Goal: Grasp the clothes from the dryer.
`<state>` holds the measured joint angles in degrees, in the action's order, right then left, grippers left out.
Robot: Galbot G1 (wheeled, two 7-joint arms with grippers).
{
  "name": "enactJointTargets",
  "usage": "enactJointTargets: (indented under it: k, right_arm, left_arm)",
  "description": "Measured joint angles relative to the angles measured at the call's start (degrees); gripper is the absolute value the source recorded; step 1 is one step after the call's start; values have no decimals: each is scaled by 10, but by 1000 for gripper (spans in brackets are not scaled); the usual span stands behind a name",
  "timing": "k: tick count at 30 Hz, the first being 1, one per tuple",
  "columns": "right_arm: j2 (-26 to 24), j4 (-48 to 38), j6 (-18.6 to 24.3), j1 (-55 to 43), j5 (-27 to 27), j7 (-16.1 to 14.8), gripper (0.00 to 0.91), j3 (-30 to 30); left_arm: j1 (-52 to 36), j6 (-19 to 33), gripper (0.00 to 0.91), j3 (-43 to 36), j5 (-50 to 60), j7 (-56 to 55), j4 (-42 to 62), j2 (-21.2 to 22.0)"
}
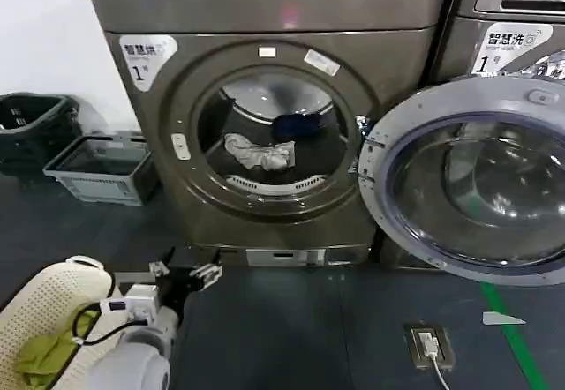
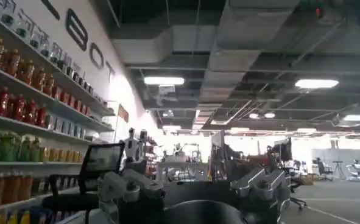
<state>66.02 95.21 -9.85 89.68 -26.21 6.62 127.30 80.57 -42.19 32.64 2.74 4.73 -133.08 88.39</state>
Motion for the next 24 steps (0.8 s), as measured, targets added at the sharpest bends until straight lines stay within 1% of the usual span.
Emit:
enactJointTargets:
  k: [18,24]
  right_arm:
    - [1,-6,6,3,1,3,907,1]
    - [-2,-11,11,7,-1,13,907,5]
  left_arm:
    - [0,0,907,-1,3,2,-2,0]
    - [-4,0,907,-3,3,3,-2,-1]
